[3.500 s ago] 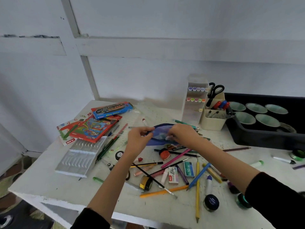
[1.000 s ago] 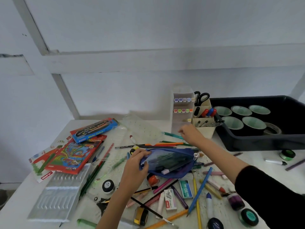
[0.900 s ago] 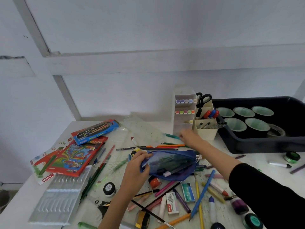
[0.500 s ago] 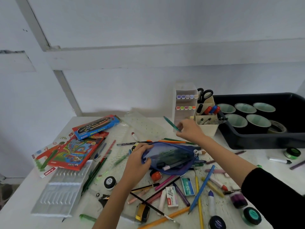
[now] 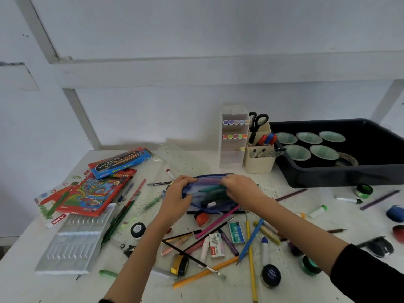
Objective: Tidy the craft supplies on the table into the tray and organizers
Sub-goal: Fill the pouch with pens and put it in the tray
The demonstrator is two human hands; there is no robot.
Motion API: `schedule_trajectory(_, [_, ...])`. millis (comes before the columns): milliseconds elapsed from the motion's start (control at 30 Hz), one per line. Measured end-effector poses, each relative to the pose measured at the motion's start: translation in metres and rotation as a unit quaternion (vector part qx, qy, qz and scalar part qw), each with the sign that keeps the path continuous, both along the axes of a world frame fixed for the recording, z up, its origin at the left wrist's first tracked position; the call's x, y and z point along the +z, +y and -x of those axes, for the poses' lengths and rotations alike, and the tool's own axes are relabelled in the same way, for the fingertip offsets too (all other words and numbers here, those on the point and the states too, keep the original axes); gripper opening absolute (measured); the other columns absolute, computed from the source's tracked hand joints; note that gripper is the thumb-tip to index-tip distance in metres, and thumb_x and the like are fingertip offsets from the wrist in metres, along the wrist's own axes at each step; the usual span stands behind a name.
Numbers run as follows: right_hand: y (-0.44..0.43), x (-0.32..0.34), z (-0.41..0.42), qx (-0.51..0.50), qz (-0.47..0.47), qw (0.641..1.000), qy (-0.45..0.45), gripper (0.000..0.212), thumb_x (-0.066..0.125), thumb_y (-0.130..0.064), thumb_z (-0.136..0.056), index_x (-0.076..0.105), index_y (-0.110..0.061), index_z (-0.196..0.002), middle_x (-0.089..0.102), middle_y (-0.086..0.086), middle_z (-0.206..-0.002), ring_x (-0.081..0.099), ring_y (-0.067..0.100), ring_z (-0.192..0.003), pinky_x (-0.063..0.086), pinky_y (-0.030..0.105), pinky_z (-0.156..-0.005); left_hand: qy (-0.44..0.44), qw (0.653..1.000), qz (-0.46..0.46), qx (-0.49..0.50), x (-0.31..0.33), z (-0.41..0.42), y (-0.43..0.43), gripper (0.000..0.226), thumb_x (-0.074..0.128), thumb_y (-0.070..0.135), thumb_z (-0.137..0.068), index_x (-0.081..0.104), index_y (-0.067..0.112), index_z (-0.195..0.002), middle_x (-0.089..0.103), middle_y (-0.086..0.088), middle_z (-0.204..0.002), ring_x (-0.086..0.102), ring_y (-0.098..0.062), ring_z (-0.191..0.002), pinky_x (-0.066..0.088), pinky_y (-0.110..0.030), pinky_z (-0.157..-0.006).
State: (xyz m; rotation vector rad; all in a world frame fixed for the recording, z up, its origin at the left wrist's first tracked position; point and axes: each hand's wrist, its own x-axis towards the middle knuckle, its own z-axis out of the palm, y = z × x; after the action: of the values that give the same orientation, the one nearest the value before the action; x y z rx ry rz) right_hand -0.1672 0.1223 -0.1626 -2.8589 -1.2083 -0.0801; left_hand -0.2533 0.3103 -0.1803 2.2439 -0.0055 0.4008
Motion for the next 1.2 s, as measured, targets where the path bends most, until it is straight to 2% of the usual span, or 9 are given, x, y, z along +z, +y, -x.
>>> schedule_trajectory(200, [-0.008,0.004,-0.018,-0.074,0.096,0.992,-0.028,0.032,0.055,-0.003,-0.089,0.056,-0.012,-0.12,0.061,0.01,-0.112,0.062,0.028,-0.099,0.047,0.033,-0.074,0.002,0.999,-0.032,0.023,0.011,-0.003,0.003,0.036,0.051,-0.008,-0.082,0.07,0.019,-0.099,0.057,0.018,-0.092,0.054,0.008,-0.084,0.042,-0.005,-0.072])
schedule_trajectory(333, [-0.023,0.024,-0.03,-0.056,-0.062,0.992,0.093,0.03,0.047,-0.01,-0.096,0.061,-0.011,-0.122,0.063,0.008,-0.12,0.06,0.021,-0.107,0.046,0.031,-0.094,-0.007,0.997,0.001,0.079,0.022,-0.005,0.0,0.029,0.054,-0.006,-0.082,0.074,0.013,-0.089,0.062,0.011,-0.081,0.055,0.007,-0.074,0.042,-0.001,-0.066])
schedule_trajectory(433, [-0.033,0.038,-0.033,-0.051,-0.076,0.989,0.112,0.029,0.047,-0.01,-0.096,0.062,-0.008,-0.12,0.064,0.009,-0.119,0.06,0.021,-0.107,0.046,0.031,-0.096,-0.007,0.996,0.023,0.081,0.026,-0.005,-0.006,0.026,0.055,-0.006,-0.082,0.075,0.01,-0.088,0.064,0.008,-0.078,0.057,0.005,-0.071,0.04,0.002,-0.064])
schedule_trajectory(633, [-0.05,0.037,-0.034,-0.054,-0.137,0.979,0.141,0.023,0.055,-0.007,-0.092,0.067,-0.006,-0.111,0.069,0.007,-0.109,0.063,0.015,-0.096,0.047,0.019,-0.086,-0.005,0.994,0.023,0.103,0.019,-0.014,-0.018,0.022,0.056,-0.002,-0.084,0.075,0.009,-0.09,0.066,0.005,-0.079,0.057,0.002,-0.068,0.043,-0.004,-0.063])
schedule_trajectory(767, [-0.062,0.04,-0.026,-0.063,-0.277,0.947,0.147,0.018,0.057,-0.004,-0.089,0.071,-0.007,-0.101,0.069,-0.001,-0.091,0.062,0.005,-0.081,0.046,0.004,-0.072,0.0,0.986,0.033,0.162,0.013,-0.018,-0.013,0.018,0.059,0.005,-0.086,0.075,0.01,-0.092,0.071,-0.005,-0.085,0.059,-0.01,-0.072,0.051,-0.025,-0.075])
schedule_trajectory(867, [-0.075,0.034,-0.022,-0.129,-0.338,0.928,0.092,0.016,0.056,-0.002,-0.085,0.071,-0.008,-0.082,0.067,0.0,-0.08,0.056,0.003,-0.068,0.044,0.01,-0.062,-0.007,0.981,0.055,0.184,0.012,-0.02,-0.007,0.016,0.06,0.006,-0.085,0.075,0.009,-0.091,0.071,-0.008,-0.086,0.061,-0.016,-0.076,0.054,-0.036,-0.08])
schedule_trajectory(967, [-0.082,0.014,-0.018,-0.203,-0.27,0.93,0.145,0.012,0.059,-0.006,-0.084,0.069,-0.008,-0.079,0.068,0.005,-0.08,0.058,0.011,-0.068,0.043,0.019,-0.061,-0.016,0.976,0.085,0.202,0.014,-0.023,-0.004,0.016,0.059,0.005,-0.086,0.074,0.006,-0.093,0.072,-0.011,-0.088,0.062,-0.019,-0.079,0.055,-0.038,-0.079])
schedule_trajectory(1067, [-0.077,-0.013,-0.008,-0.165,-0.156,0.955,0.191,0.019,0.059,-0.006,-0.086,0.072,-0.008,-0.1,0.069,0.002,-0.095,0.058,0.009,-0.078,0.045,0.018,-0.07,-0.02,0.972,0.097,0.214,0.013,-0.023,-0.001,0.016,0.059,0.004,-0.086,0.074,0.004,-0.093,0.072,-0.013,-0.089,0.063,-0.022,-0.078,0.055,-0.04,-0.078])
schedule_trajectory(1200, [-0.065,-0.038,-0.005,-0.14,-0.174,0.959,0.175,0.025,0.06,-0.007,-0.086,0.068,-0.011,-0.11,0.066,0.004,-0.11,0.061,0.017,-0.095,0.046,0.022,-0.08,-0.018,0.961,0.128,0.245,0.011,-0.021,0.005,0.015,0.061,0.004,-0.085,0.074,0.003,-0.093,0.071,-0.013,-0.087,0.065,-0.027,-0.079,0.056,-0.045,-0.079])
